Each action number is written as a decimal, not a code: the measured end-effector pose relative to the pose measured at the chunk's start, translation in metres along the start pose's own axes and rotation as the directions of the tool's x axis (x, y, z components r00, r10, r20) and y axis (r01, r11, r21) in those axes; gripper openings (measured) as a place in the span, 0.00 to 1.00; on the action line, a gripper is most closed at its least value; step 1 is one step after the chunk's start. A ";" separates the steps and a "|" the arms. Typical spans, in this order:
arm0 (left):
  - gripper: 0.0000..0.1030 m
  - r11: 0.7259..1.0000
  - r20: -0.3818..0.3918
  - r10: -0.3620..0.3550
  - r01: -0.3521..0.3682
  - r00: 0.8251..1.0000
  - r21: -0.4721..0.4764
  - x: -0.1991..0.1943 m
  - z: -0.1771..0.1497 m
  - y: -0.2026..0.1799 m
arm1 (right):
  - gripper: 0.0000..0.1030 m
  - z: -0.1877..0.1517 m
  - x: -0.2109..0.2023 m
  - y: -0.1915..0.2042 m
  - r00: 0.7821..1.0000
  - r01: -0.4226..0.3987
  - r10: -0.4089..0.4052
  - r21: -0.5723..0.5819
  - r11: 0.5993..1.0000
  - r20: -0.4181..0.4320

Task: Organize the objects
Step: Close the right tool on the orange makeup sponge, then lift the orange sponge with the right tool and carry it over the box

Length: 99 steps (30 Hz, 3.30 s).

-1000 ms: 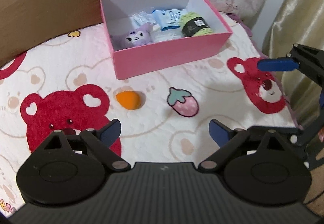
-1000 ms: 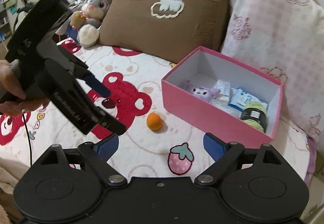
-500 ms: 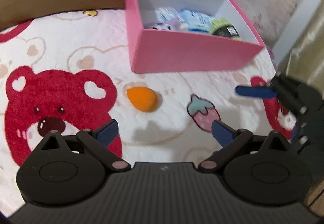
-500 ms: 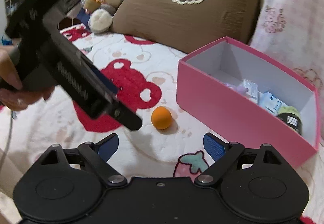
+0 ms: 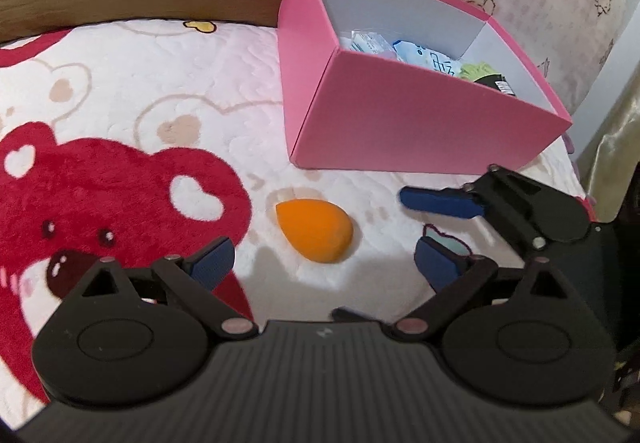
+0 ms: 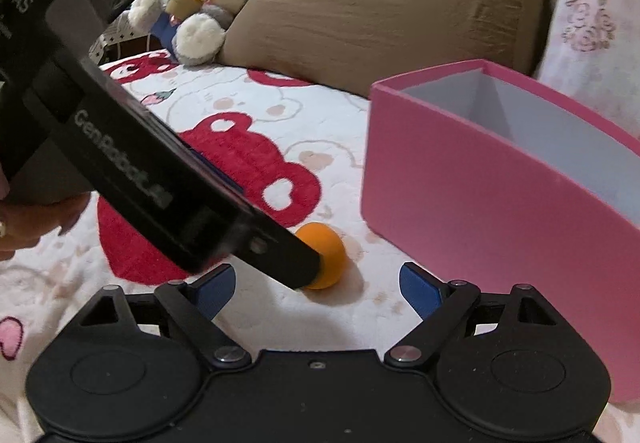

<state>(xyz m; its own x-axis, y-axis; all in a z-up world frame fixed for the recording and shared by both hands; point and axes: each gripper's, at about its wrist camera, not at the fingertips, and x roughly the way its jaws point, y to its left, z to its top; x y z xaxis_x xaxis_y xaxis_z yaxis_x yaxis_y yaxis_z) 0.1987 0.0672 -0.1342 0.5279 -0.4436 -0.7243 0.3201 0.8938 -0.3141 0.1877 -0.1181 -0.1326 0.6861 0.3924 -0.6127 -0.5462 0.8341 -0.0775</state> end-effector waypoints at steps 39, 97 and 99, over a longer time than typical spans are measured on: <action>0.38 0.986 0.009 -0.149 0.149 0.989 -0.069 -0.022 0.000 -0.047 | 0.37 0.006 -0.058 -0.004 0.997 0.050 -0.039 0.166 0.985 -0.071; 0.37 0.963 -0.017 -0.232 0.232 0.973 0.139 -0.016 0.161 -0.106 | 0.36 0.100 -0.091 -0.124 0.990 0.139 -0.131 0.307 0.941 -0.045; 0.38 0.965 -0.018 -0.235 0.235 0.972 0.114 0.004 0.172 -0.099 | 0.36 0.098 -0.077 -0.138 0.990 0.143 -0.138 0.302 0.942 -0.037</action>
<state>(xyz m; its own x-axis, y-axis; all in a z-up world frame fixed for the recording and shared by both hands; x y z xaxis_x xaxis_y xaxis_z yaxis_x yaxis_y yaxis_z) 0.3042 -0.0340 -0.0004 0.4237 -0.6398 -0.6412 0.5231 0.7508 -0.4034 0.2574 -0.2258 0.0024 0.7365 0.2585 -0.6251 -0.2714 0.9594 0.0769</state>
